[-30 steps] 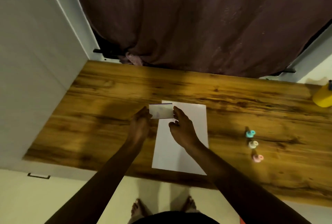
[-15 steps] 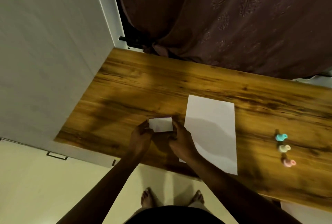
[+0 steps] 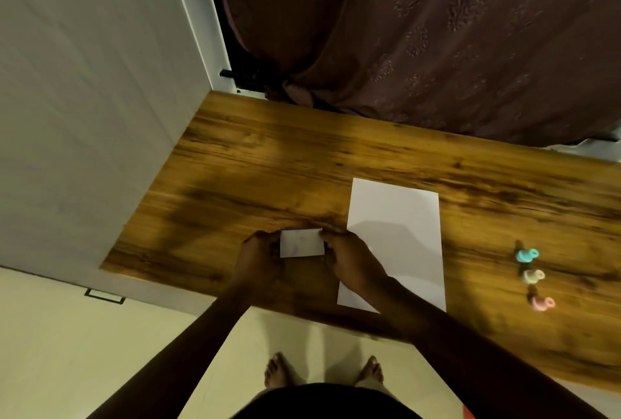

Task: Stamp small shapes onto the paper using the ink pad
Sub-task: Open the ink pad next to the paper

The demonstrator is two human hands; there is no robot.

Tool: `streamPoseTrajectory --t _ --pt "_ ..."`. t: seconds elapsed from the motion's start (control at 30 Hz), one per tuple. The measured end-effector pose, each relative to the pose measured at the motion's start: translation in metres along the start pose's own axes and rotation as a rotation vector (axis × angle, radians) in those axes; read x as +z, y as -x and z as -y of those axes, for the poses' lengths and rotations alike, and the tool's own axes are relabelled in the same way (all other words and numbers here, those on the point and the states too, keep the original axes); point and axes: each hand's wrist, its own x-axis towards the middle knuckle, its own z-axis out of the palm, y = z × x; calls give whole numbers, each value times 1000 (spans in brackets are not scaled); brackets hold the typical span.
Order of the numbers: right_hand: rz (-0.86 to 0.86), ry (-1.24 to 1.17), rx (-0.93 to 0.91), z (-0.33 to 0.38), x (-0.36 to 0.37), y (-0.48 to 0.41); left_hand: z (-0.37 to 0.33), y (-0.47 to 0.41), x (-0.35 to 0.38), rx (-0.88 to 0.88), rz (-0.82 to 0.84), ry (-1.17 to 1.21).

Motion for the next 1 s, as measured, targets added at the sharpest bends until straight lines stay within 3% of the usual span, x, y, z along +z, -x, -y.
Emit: streamPoseTrajectory --t 0.27,0.53,0.77,1.0 --pt "98 131 -209 -13 -22 -10 6 -7 -6 103 -8 -86" --pt "181 -10 -255 -21 -31 -22 15 -17 -16 166 33 -191" --pt "124 -326 -148 -23 -33 -29 15 -28 -25 103 -17 -102" --pt "13 -425 -7 -17 -29 -44 11 -35 -20 85 -121 70"
